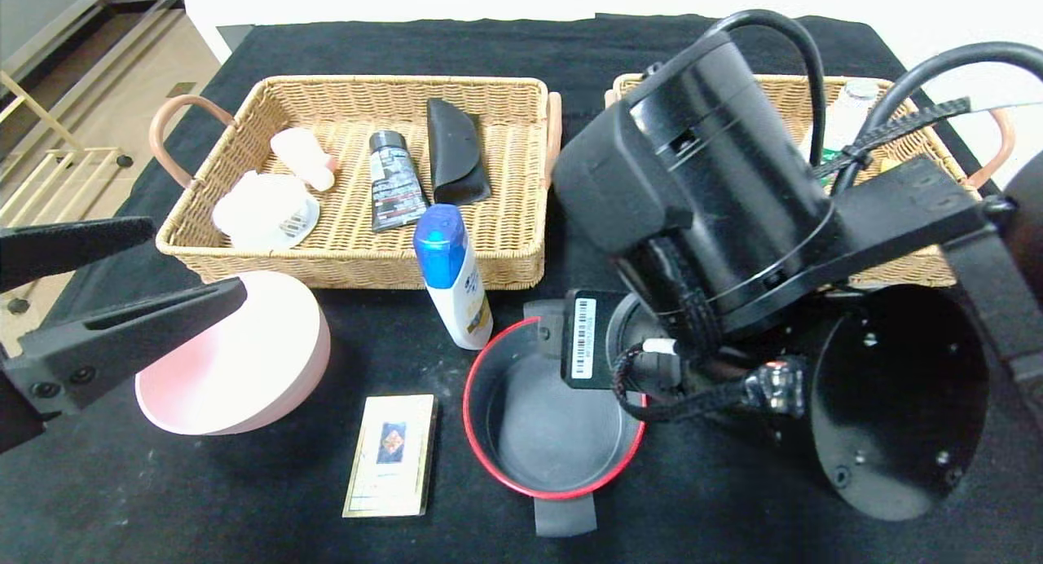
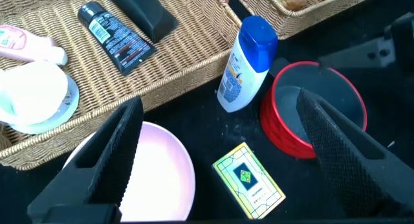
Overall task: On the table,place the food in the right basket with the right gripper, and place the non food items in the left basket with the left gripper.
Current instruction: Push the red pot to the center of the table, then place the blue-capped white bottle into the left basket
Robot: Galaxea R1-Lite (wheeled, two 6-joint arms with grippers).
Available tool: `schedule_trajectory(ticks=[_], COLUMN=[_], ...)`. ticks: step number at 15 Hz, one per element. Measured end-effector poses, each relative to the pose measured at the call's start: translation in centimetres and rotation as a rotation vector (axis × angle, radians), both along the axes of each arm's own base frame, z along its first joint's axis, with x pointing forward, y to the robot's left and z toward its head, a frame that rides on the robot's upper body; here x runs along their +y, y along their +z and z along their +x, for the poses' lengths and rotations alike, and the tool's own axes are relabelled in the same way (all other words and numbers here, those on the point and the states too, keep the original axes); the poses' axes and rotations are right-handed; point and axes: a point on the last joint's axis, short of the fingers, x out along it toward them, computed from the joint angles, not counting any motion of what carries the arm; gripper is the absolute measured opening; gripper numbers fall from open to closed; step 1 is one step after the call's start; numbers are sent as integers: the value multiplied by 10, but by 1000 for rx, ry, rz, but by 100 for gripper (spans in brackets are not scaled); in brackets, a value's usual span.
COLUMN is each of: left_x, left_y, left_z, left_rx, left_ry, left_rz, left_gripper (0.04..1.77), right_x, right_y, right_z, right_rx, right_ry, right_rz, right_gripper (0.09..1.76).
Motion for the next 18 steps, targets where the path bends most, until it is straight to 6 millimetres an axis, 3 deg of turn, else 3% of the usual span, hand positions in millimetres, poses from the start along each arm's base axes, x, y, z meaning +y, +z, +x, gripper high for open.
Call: schedule_trajectory(ticks=[5,9,14,18], left_x=[0,0,0,0], left_y=[-1,1,1,-4], left_z=[1,0,0,1], left_rx=[5,-3,-3,43], left_ry=[1,4,6,4], left_rz=[2,1,2,15], left_gripper=[172,172,172,172], right_x=[-45,-74,-107,-132], right_y=[3,1,-13,-19], right_z=[-1,-4,-7,-8], right_rx=[31,-46,-172,-256], right_ry=[-13,31,206,430], right_rz=[-20,-59,-163,-126], right_gripper=[170,170,170,170])
